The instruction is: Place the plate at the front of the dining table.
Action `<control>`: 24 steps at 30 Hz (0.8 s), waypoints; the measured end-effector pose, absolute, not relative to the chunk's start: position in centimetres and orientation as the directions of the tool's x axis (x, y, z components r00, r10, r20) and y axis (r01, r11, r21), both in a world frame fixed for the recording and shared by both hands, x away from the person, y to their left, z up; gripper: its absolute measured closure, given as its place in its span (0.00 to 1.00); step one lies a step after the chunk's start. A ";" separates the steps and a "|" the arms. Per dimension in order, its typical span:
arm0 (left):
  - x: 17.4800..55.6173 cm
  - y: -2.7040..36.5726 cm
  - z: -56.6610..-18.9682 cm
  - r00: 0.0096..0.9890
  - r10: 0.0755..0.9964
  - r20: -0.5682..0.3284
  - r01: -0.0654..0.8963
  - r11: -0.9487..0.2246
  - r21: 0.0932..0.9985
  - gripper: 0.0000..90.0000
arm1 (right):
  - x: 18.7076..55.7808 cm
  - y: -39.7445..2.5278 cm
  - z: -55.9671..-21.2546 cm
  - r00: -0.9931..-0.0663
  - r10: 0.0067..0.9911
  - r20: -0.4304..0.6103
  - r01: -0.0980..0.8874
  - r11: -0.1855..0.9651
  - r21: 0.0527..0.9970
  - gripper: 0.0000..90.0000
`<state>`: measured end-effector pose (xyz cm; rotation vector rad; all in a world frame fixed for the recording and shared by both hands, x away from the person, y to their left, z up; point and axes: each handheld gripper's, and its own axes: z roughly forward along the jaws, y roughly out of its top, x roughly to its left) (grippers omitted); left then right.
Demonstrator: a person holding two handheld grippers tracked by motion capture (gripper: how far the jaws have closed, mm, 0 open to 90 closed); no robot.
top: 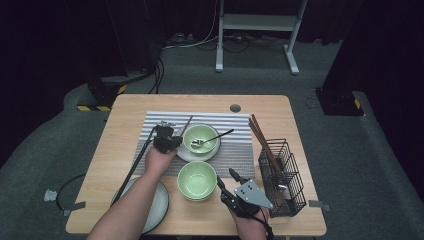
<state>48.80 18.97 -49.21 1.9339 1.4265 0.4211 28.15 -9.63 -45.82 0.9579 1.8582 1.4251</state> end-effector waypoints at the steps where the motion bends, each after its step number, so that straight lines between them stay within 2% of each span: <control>1: 48.8 18.9 -49.2 0.343 0.929 -0.142 0.705 -0.155 0.692 0.88 | 28.1 -9.6 -45.8 -0.558 0.829 -0.035 0.182 0.163 0.970 0.57; 13: 48.5 19.0 -48.4 0.345 0.923 -0.172 0.699 -0.131 0.703 0.84 | 28.1 -9.6 -45.6 -0.562 0.826 -0.039 0.175 0.165 0.971 0.58; 20: 47.9 19.2 -47.4 0.349 0.923 -0.160 0.681 -0.133 0.720 0.84 | 28.0 -9.6 -45.5 -0.565 0.824 -0.044 0.168 0.167 0.972 0.58; 24: 47.0 19.8 -46.7 0.365 0.922 -0.131 0.651 -0.153 0.743 0.89 | 27.9 -9.6 -45.5 -0.567 0.823 -0.042 0.168 0.166 0.972 0.58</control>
